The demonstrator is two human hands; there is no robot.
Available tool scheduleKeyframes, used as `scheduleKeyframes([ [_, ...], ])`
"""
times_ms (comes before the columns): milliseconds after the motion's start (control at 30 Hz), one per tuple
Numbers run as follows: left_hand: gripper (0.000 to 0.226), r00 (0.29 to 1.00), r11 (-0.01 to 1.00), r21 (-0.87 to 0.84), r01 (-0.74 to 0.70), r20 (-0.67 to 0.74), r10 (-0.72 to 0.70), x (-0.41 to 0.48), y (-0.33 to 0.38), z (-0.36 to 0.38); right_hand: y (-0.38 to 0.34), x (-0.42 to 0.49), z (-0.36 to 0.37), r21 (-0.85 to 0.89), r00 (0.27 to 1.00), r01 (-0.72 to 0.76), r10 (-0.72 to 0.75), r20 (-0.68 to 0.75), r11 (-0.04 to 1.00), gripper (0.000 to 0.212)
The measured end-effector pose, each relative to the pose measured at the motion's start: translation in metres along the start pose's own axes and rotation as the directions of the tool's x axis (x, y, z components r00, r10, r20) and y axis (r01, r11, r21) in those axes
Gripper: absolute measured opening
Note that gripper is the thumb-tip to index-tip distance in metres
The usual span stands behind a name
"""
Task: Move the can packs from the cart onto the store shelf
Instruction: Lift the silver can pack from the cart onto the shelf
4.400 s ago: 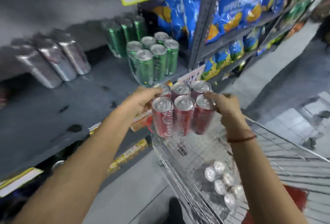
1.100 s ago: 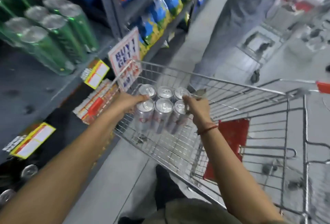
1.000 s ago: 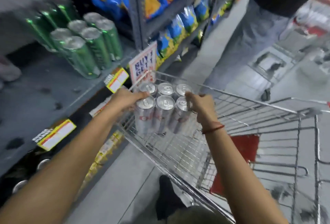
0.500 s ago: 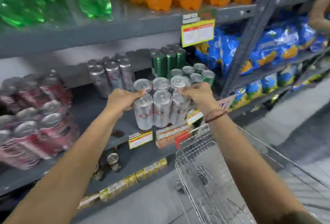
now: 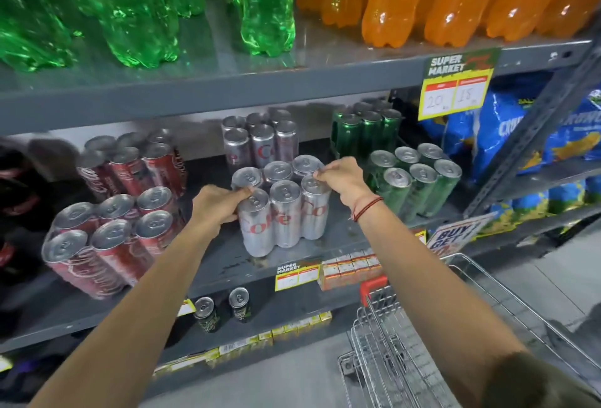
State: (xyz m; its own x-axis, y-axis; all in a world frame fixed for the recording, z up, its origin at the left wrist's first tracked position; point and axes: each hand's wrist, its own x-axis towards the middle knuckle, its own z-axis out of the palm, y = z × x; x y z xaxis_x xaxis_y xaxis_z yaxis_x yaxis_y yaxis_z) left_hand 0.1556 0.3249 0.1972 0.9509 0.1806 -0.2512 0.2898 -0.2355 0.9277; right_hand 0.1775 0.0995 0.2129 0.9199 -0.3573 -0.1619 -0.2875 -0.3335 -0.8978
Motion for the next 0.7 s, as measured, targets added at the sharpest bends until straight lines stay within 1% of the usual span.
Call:
scheduleKeyframes([
  [100, 0.042, 0.999, 0.999, 0.040, -0.035, -0.011, 0.035, -0.003, -0.004, 0.001, 0.008, 0.000, -0.002, 0.021, 0.998, 0.049, -0.050, 0.032, 0.999, 0.015],
  [167, 0.048, 0.996, 0.993, 0.088, -0.081, -0.040, 0.084, -0.006, -0.012, 0.002, 0.017, -0.005, -0.005, 0.114, 0.993, 0.095, -0.101, 0.056, 0.989, 0.014],
  [200, 0.047, 0.993, 0.992, 0.083, -0.095, -0.068, 0.101, -0.010, -0.018, 0.001, 0.024, -0.010, -0.007, 0.180, 0.990, 0.120, -0.132, 0.054, 0.976, 0.018],
  [267, 0.040, 0.982, 0.990, -0.015, -0.137, -0.130, 0.134, -0.021, -0.036, 0.003, 0.045, -0.020, -0.008, 0.317, 0.987, 0.134, -0.157, 0.046, 0.939, 0.031],
  [333, 0.037, 0.967, 0.969, -0.102, -0.224, -0.143, 0.209, -0.032, -0.067, 0.010, 0.074, -0.033, -0.003, 0.424, 0.989, 0.064, -0.114, 0.093, 0.904, 0.037],
  [367, 0.043, 0.960, 0.959, -0.097, -0.268, -0.111, 0.257, -0.036, -0.084, 0.014, 0.089, -0.040, 0.001, 0.423, 0.985, 0.043, -0.110, 0.135, 0.905, 0.039],
  [400, 0.058, 0.956, 0.955, -0.055, -0.290, -0.052, 0.287, -0.037, -0.099, 0.017, 0.103, -0.045, 0.005, 0.384, 0.975, 0.047, -0.125, 0.182, 0.922, 0.046],
  [467, 0.087, 0.955, 0.946, 0.132, -0.296, 0.079, 0.287, -0.032, -0.118, 0.022, 0.121, -0.048, 0.013, 0.236, 0.945, 0.119, -0.183, 0.272, 0.964, 0.065],
  [500, 0.094, 0.952, 0.925, 0.228, -0.303, 0.125, 0.281, -0.028, -0.123, 0.024, 0.124, -0.046, 0.018, 0.175, 0.934, 0.155, -0.202, 0.294, 0.972, 0.070],
  [567, 0.096, 0.949, 0.896, 0.318, -0.310, 0.167, 0.269, -0.022, -0.125, 0.026, 0.126, -0.041, 0.026, 0.094, 0.935, 0.195, -0.214, 0.284, 0.976, 0.073],
  [700, 0.083, 0.950, 0.886, 0.343, -0.311, 0.131, 0.282, -0.021, -0.129, 0.030, 0.129, -0.036, 0.037, 0.012, 0.960, 0.228, -0.226, 0.167, 0.974, 0.072],
])
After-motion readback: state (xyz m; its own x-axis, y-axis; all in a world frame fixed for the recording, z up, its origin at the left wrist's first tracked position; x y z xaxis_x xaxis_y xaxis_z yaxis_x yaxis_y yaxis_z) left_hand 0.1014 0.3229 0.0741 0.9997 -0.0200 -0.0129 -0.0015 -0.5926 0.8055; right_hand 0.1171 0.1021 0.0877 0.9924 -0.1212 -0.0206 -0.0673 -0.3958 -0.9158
